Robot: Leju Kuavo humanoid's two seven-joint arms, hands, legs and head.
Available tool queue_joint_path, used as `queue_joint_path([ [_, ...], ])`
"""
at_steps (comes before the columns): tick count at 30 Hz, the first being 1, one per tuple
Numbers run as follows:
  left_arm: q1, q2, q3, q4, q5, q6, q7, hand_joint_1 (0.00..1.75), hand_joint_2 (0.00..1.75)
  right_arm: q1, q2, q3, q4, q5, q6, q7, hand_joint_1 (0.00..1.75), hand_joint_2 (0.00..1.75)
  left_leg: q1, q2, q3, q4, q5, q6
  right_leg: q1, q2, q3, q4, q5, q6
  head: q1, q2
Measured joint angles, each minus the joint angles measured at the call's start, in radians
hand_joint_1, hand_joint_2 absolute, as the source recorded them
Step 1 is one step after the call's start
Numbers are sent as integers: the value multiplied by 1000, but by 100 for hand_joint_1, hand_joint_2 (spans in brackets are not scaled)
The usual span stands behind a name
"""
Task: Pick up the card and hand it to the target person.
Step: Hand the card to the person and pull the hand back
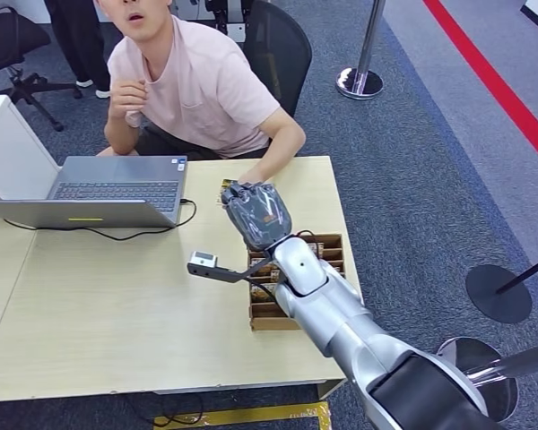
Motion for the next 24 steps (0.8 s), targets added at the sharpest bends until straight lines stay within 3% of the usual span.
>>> queue_joint_path([
  [1,0,0,4,0,4,3,0,0,175,-1,0,-2,3,0,0,0,0,175,0,0,0,0,0,0,0,0,0,0,0,0,0,0],
  [5,-2,0,12,1,13,5,-2,0,0,1,-2,-23,2,-9,0,-6,0,175,0,0,0,0,-1,0,0,0,0,0,-1,0,0,0],
  [10,-2,0,13,1,14,4,1,0,0,5,-3,-46,-13,-21,0,-18,0,175,0,-1,1,1,-1,0,0,0,1,1,-1,1,0,0],
  [18,-1,6,20,1,21,8,1,0,0,-9,-24,-187,-60,-68,0,-58,0,175,0,-1,0,1,-1,0,0,-1,1,1,-2,1,0,0],
  [24,0,13,29,0,29,12,6,0,0,-63,-72,-294,-21,-209,0,-90,0,175,0,-3,-1,2,-1,0,0,-3,0,2,-1,1,0,0],
])
